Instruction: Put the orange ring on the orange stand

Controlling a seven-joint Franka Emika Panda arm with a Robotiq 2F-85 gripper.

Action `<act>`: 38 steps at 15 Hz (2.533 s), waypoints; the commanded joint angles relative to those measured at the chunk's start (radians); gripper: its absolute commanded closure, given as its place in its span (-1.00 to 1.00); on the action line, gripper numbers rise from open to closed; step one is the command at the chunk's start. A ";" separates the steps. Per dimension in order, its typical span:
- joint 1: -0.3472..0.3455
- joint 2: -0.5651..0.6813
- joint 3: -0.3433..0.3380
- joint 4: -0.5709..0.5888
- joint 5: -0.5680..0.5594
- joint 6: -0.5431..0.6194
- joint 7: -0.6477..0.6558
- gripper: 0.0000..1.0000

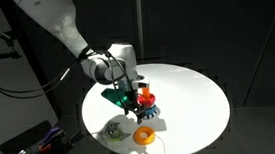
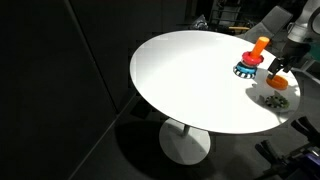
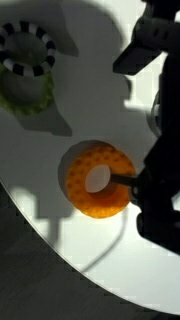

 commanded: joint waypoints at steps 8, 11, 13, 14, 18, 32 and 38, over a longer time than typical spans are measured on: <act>-0.040 0.137 0.015 0.061 0.011 0.081 -0.098 -1.00; -0.047 0.158 0.017 0.074 0.014 0.080 -0.105 -1.00; -0.053 0.169 0.019 0.082 0.015 0.079 -0.111 -1.00; -0.056 0.174 0.020 0.085 0.017 0.077 -0.114 -0.95; -0.065 0.188 0.023 0.097 0.018 0.073 -0.120 -0.26; -0.021 0.036 0.004 0.048 -0.007 0.027 -0.079 0.88; -0.007 -0.070 0.000 0.036 -0.015 -0.066 -0.073 0.88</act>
